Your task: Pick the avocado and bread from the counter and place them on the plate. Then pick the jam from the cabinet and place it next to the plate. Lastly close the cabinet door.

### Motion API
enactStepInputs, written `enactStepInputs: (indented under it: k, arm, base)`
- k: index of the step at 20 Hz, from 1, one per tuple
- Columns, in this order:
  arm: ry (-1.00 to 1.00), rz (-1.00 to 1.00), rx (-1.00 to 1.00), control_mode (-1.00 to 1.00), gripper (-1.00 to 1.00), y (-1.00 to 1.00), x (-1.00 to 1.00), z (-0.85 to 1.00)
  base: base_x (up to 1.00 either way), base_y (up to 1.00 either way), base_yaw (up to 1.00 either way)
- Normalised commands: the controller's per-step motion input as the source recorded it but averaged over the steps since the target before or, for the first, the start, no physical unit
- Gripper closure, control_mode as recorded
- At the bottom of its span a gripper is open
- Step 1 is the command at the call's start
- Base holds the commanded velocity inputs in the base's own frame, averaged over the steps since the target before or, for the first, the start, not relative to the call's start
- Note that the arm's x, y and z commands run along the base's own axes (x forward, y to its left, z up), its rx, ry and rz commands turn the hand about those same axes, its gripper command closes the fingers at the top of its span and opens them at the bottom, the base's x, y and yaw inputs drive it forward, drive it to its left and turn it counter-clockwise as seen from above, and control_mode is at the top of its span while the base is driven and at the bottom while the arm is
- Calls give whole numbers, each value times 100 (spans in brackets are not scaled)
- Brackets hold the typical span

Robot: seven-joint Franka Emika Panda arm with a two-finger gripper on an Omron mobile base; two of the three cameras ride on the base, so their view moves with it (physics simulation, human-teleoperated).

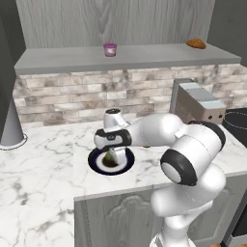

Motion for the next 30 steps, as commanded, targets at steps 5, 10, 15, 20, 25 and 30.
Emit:
enactStepInputs:
  k: [5,10,15,20,25,30]
  arm:
    - [0,0,0,-100,100,8,1,-8]
    - [0,0,0,-100,100,7,4,-17]
    - [5,0,0,-100,100,8,0,-25]
    - [7,0,0,-100,100,6,0,-16]
    - [3,-1,0,-100,100,5,0,-9]
    - [-2,-7,0,-100,-100,12,-15,-3]
  base:
    - [0,0,0]
    - [0,0,0]
    - [0,0,0]
    - [0,0,0]
    - [0,0,0]
    - [0,0,0]
